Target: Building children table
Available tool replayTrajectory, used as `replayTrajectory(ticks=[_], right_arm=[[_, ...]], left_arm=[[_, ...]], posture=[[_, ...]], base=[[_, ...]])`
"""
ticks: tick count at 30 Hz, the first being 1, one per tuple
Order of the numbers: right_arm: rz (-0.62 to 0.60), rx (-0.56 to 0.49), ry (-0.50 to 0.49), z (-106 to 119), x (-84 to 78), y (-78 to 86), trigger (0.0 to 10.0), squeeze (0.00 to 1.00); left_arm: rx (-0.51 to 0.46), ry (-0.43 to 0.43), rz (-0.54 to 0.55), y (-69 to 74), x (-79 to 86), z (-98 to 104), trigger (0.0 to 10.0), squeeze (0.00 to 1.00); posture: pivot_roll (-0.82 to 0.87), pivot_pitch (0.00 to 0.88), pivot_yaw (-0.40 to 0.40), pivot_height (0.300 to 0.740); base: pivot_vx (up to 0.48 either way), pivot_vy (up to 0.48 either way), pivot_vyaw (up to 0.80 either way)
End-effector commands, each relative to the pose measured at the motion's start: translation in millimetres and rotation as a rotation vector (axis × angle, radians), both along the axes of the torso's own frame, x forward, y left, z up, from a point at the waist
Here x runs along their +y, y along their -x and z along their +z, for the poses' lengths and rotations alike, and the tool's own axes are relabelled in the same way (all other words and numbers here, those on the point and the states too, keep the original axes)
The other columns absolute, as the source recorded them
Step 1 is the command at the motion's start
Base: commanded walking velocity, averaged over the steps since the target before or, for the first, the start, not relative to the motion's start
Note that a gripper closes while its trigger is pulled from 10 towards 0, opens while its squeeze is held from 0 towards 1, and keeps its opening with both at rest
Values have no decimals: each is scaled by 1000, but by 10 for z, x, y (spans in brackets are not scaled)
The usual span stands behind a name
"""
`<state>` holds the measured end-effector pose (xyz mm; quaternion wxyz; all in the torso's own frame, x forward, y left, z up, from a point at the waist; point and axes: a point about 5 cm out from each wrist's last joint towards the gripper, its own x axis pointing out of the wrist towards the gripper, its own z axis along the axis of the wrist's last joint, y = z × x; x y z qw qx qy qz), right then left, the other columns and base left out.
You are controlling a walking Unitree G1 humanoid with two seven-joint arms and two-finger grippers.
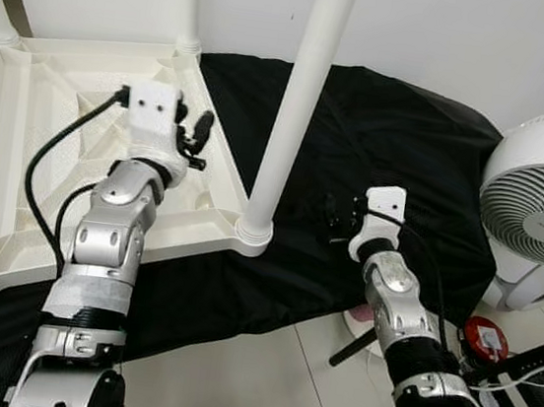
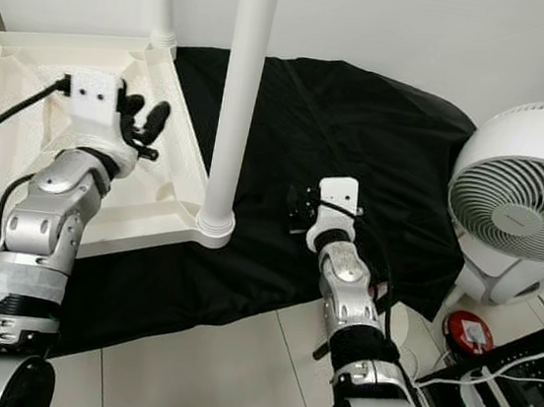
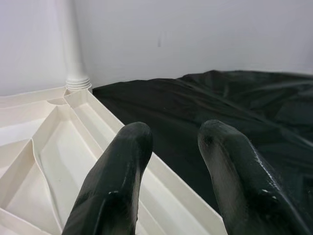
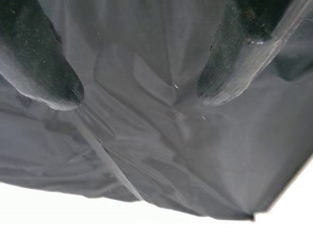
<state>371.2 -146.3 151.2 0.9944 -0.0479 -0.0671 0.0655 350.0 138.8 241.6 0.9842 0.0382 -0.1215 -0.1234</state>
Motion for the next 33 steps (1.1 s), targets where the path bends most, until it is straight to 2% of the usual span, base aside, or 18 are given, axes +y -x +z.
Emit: replayTrajectory(ticks=[1, 5, 8, 9, 10, 11, 12, 15, 22, 23, 24, 25, 26, 27, 29, 30, 32, 33], right_arm=[[-16, 23, -6, -30, 13, -37, 10000, 0], [-13, 36, -5, -30, 45, -73, 10000, 0], [22, 51, 16, -38, 113, -97, 10000, 0], [22, 51, 16, -38, 113, -97, 10000, 0], [52, 65, 26, -49, 155, -110, 10000, 0], [52, 65, 26, -49, 155, -110, 10000, 0], [98, 82, 50, -62, 215, -122, 10000, 0], [125, 92, 58, -69, 247, -128, 10000, 0], [166, 103, 71, -56, 307, -151, 10000, 0], [166, 103, 71, -56, 307, -151, 10000, 0], [171, 104, 72, -52, 318, -157, 10000, 0], [171, 104, 72, -52, 318, -157, 10000, 0], [175, 104, 74, -46, 334, -162, 10000, 0], [175, 104, 74, -46, 334, -162, 10000, 0], [186, 102, 76, -32, 361, -170, 10000, 0], [186, 102, 76, -32, 361, -170, 10000, 0], [199, 97, 70, -21, 391, -171, 10000, 0], [199, 97, 70, -21, 391, -171, 10000, 0]], left_arm=[[15, -35, 1, 8, -45, -82, 10000, 0], [19, -63, 47, -12, 14, -86, 10000, 0], [11, -87, 151, -49, 187, -65, 10000, 0], [11, -87, 151, -49, 187, -65, 10000, 0], [12, -95, 204, -59, 279, -63, 10000, 0], [12, -95, 204, -59, 279, -63, 10000, 0], [22, -117, 286, -61, 413, -82, 10000, 0], [36, -129, 323, -54, 471, -113, 10000, 0], [97, -202, 112, 24, 398, -258, 10000, 0], [97, -202, 112, 24, 398, -258, 10000, 0], [136, -219, 49, 55, 393, -334, 10000, 0], [136, -219, 49, 55, 393, -334, 10000, 0], [199, -291, 2, 93, 415, -466, 10000, 0], [199, -291, 2, 93, 415, -466, 10000, 0], [300, -430, 3, 143, 518, -685, 10000, 0], [300, -430, 3, 143, 518, -685, 10000, 0], [340, -539, 79, 154, 635, -770, 10000, 0], [340, -539, 79, 154, 635, -770, 10000, 0]], posture=[[93, 69, -107, 740], [98, 70, -110, 740], [107, 68, -113, 740], [107, 68, -113, 740], [113, 68, -116, 740], [113, 68, -116, 740], [113, 68, -116, 740], [113, 68, -116, 740], [116, 71, -113, 740], [116, 71, -113, 740], [122, 75, -113, 740], [122, 75, -113, 740], [123, 76, -110, 740], [123, 76, -110, 740], [125, 78, -108, 740], [125, 78, -108, 740], [129, 81, -105, 740], [129, 81, -105, 740]], base=[[0, 0, 0], [0, 0, 0], [0, 0, 0], [0, 0, 0], [0, 0, 0], [0, 0, 0], [0, 0, 0], [0, 0, 0], [0, 0, 0], [0, 0, 0], [0, 0, 0], [0, 0, 0], [0, 0, 0], [0, 0, 0], [0, 0, 0], [0, 0, 0], [0, 0, 0], [0, 0, 0]])
